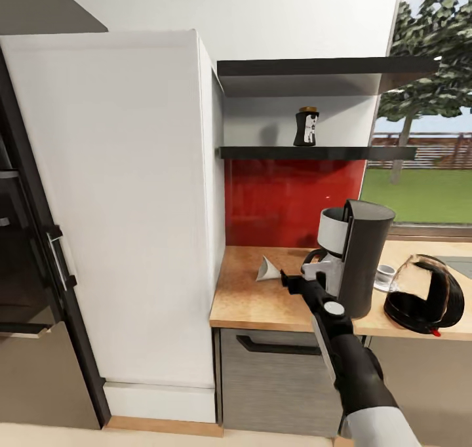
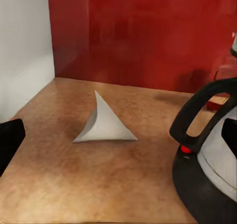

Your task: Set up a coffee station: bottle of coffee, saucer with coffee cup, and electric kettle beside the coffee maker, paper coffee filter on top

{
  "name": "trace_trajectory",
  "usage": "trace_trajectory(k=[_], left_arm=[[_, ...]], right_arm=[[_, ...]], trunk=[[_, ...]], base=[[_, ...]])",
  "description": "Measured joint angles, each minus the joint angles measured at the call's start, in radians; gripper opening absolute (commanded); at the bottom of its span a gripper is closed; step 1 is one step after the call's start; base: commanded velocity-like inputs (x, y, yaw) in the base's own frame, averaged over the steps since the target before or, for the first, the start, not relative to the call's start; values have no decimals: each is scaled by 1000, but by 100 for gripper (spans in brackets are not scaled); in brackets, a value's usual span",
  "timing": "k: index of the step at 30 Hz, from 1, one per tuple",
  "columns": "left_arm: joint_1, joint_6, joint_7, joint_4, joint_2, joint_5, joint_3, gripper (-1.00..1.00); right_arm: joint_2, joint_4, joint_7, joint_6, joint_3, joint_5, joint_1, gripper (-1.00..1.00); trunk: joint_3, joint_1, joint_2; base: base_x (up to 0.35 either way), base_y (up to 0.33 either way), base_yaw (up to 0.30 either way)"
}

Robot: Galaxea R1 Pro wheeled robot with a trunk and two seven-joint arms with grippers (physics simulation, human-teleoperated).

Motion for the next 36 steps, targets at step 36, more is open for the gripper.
trace_trajectory(k=[36], left_arm=[[0,2,-1,6,-2,3,0,100]], right_arm=[[69,962,-188,-132,-1,36,-486,100]], trunk=[[0,-1,0]], base=[[91,36,0]])
